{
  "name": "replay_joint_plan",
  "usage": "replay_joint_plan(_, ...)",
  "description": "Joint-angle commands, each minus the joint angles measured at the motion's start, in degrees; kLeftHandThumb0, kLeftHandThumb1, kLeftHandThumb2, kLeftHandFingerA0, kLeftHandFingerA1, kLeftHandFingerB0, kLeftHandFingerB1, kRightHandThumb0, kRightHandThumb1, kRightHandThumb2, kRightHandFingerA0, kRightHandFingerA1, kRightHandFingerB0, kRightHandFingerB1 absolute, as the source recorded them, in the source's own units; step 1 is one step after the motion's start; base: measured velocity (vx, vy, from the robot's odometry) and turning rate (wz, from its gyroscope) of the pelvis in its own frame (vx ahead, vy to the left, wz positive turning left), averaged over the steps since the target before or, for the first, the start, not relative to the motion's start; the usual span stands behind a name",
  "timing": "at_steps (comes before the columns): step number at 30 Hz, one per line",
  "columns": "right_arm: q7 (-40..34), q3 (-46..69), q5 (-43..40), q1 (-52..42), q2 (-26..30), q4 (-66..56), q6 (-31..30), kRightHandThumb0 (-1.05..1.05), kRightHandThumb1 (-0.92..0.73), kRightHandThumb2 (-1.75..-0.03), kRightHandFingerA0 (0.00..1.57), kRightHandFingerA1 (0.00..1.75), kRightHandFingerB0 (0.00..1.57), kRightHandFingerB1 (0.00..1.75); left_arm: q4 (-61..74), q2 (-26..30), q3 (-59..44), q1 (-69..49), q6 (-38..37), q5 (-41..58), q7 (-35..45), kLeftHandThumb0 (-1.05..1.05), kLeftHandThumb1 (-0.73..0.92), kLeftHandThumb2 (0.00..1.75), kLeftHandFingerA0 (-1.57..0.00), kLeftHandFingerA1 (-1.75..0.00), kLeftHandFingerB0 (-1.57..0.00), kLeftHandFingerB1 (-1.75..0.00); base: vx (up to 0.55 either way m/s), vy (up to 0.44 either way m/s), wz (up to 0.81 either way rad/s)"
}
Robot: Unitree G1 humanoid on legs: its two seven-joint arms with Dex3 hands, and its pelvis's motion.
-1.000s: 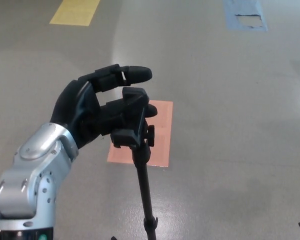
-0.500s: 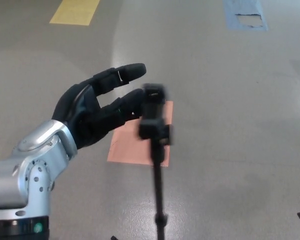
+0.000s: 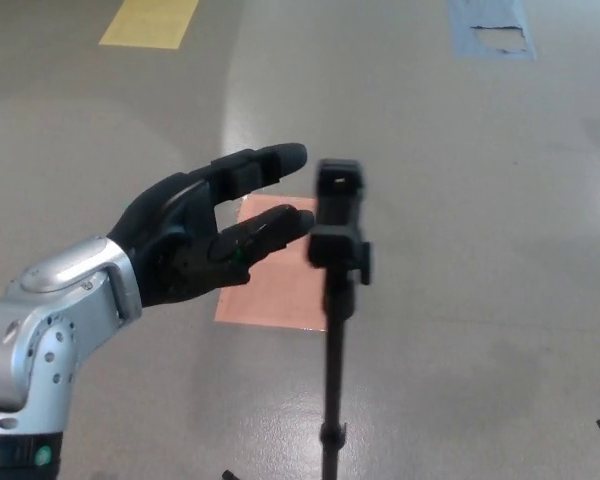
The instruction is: The robot uses its left hand to grab the top of a phone stand kept on the floor and rotates it anti-clockwise
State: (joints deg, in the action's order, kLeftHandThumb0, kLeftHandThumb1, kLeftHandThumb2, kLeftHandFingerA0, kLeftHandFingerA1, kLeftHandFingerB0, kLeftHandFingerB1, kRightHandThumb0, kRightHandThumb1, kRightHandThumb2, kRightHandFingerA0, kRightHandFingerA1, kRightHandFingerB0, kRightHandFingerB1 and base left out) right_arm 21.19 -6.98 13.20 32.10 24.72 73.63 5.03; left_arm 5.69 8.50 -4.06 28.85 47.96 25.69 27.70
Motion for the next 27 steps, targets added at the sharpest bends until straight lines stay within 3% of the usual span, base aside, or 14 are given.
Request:
replay_joint_plan(1, 0.45, -0.27, 0.66, 0.64, 1.01, 0.23, -1.29, -0.65, -0.80, -0.63, 0.36, 0.34, 0.10, 0.25, -0.49, 1.66, 0.41, -0.36, -2.48, 1.40, 3.07, -0.71, 0.45, 0.83, 0.00, -0.19, 0.00, -0.14, 0.00, 0.000, 0.00)
replay_joint_plan(7, 0.70, -0.34, 0.57, 0.87, 0.97, 0.34, -1.25, -0.64, -0.80, -0.63, 0.35, 0.34, 0.10, 0.25, -1.58, 2.38, 0.01, -0.97, -4.39, 0.51, 3.02, -0.84, 0.66, 1.00, 0.00, -0.16, 0.00, -0.13, 0.00, 0.000, 0.00)
replay_joint_plan(8, 0.69, -0.50, 0.70, 0.84, 0.99, 0.32, -1.19, -0.68, -0.67, -0.92, 0.28, 0.47, 0.06, 0.31, -2.01, 2.32, -0.46, -1.68, -5.64, -0.44, 1.81, -0.88, 0.73, 1.04, 0.00, -0.13, 0.00, -0.09, 0.00, 0.000, 0.00)
replay_joint_plan(11, 0.86, -0.72, 0.83, 0.76, 1.12, 0.29, -1.06, -0.63, -0.81, -0.64, 0.35, 0.34, 0.09, 0.25, -2.96, 2.38, -0.91, -2.86, -8.46, -1.85, 0.61, -0.89, 0.73, 1.04, 0.00, -0.12, 0.00, -0.08, 0.00, 0.000, 0.00)
replay_joint_plan(12, 1.04, -0.75, 0.80, 0.78, 1.12, 0.25, -1.01, -0.67, -0.67, -0.95, 0.27, 0.47, 0.03, 0.31, -3.53, 2.82, -1.23, -3.80, -10.29, -3.10, -0.27, -0.84, 0.72, 1.05, 0.00, -0.15, 0.00, -0.14, 0.00, 0.000, 0.00)
replay_joint_plan(13, 1.11, -0.78, 0.79, 0.82, 1.07, 0.25, -1.04, -0.67, -0.67, -0.95, 0.26, 0.47, 0.03, 0.31, -3.81, 3.33, -1.08, -4.40, -11.72, -4.13, -0.52, -0.79, 0.86, 0.64, 0.00, -0.10, 0.00, -0.09, 0.00, 0.000, 0.00)
replay_joint_plan(15, 1.17, -0.83, 0.79, 0.87, 1.00, 0.26, -1.09, -0.67, -0.67, -0.95, 0.26, 0.47, 0.03, 0.31, -4.15, 3.99, -0.71, -5.08, -13.60, -5.31, -0.66, -0.79, 0.86, 0.64, 0.00, -0.10, 0.00, -0.09, 0.00, 0.000, 0.00)
replay_joint_plan(16, 1.07, -0.86, 0.80, 0.89, 0.95, 0.25, -1.17, -0.63, -0.81, -0.64, 0.35, 0.35, 0.10, 0.25, -4.50, 4.52, -0.20, -5.60, -15.68, -6.61, -0.85, -0.81, 0.84, 0.64, 0.00, -0.14, 0.00, -0.07, 0.00, 0.000, 0.00)
replay_joint_plan(18, 0.98, -0.94, 0.80, 0.72, 0.79, 0.31, -1.30, -0.62, -0.82, -0.64, 0.35, 0.34, 0.09, 0.25, -7.19, 8.55, 3.51, -8.78, -27.21, -15.84, -3.18, -0.86, 0.72, 1.04, 0.00, -0.14, 0.00, -0.09, 0.00, 0.000, 0.00)
replay_joint_plan(19, 1.00, -0.95, 0.79, 0.66, 0.77, 0.34, -1.30, -0.62, -0.82, -0.64, 0.35, 0.34, 0.09, 0.25, -7.84, 9.48, 4.37, -9.48, -29.71, -17.94, -3.77, -0.86, 0.72, 1.04, 0.00, -0.14, 0.00, -0.09, 0.00, 0.000, 0.00)
replay_joint_plan(20, 1.00, -1.07, 0.84, 0.29, 0.71, 0.26, -1.14, -0.63, -0.82, -0.64, 0.35, 0.35, 0.09, 0.25, -9.72, 10.35, 5.18, -10.69, -33.38, -20.49, -5.32, -0.75, 0.78, 0.62, 0.00, -0.15, 0.00, -0.08, 0.00, 0.000, 0.00)
replay_joint_plan(22, 1.05, -1.25, 0.89, -0.56, 0.57, 0.15, -0.73, -0.67, -0.67, -0.95, 0.27, 0.48, 0.03, 0.31, -16.21, 11.39, 5.92, -12.92, -40.45, -24.06, -8.57, -0.79, 0.59, 0.93, 0.00, -0.16, 0.00, -0.12, 0.00, 0.000, 0.00)
replay_joint_plan(23, 1.06, -1.18, 0.78, -0.91, 0.43, 0.18, -0.80, -0.66, -0.67, -0.95, 0.27, 0.48, 0.03, 0.30, -18.21, 11.86, 6.29, -13.62, -42.34, -25.09, -9.53, -0.75, 0.72, 0.61, 0.00, -0.17, 0.00, -0.07, 0.00, 0.000, 0.00)
replay_joint_plan(27, 0.60, -0.50, -0.02, -2.26, -0.13, 0.51, -1.21, -0.67, -0.65, -0.94, 0.27, 0.48, 0.03, 0.29, -26.68, 13.02, 6.78, -15.69, -47.93, -27.08, -12.74, -0.78, 0.51, 0.89, 0.00, -0.20, 0.00, -0.11, 0.00, 0.000, 0.00)
